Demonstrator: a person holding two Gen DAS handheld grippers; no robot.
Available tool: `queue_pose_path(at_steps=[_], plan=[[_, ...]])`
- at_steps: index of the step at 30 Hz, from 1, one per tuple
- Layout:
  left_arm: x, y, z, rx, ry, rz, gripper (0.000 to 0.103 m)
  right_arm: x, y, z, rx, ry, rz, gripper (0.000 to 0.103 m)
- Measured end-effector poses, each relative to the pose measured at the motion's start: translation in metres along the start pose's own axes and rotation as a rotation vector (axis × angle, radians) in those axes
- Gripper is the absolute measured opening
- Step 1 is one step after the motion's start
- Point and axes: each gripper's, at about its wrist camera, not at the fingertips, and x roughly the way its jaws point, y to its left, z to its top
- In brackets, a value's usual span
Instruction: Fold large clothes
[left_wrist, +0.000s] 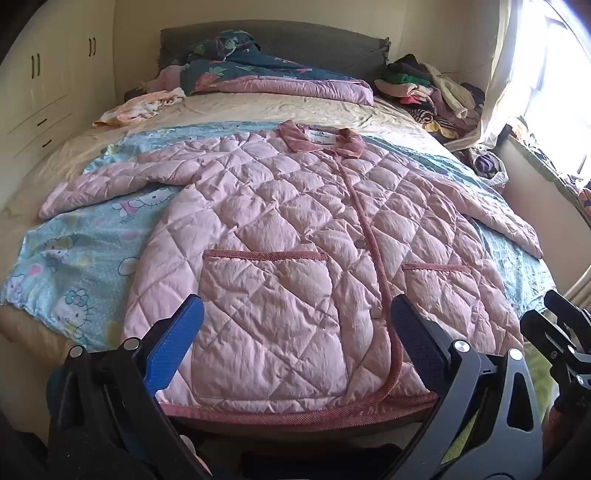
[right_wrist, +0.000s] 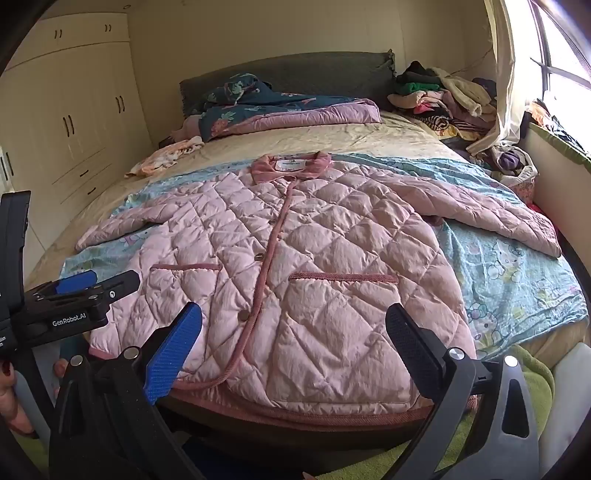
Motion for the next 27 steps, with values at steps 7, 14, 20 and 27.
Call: queue_pose_path(at_steps=[7,14,20,27], plan=[[0.0,0.0001,0.0,-0.001,0.0,-0.001,0.095,-0.0003,0.0012,0.0001,-0.006,-0.001,-0.008,0.099],[-0.0003,-0.0001,0.0,-0.001,-0.003,0.0,0.095,-0.0005,0.002,0.0001,-0.006,0.0,-0.006,0.099],[-0.0001,0.0001,0.0,-0.001,0.001,-0.002,0.095,-0.0022,0.0028,0.0003,-0.01,-0.002,-0.009,0.099],[0.0,0.0002,0.0,-0.002,0.0,-0.001,0.095,-0.0033,0.0027,0.0002,-0.012,-0.004,-0.009,0.099]])
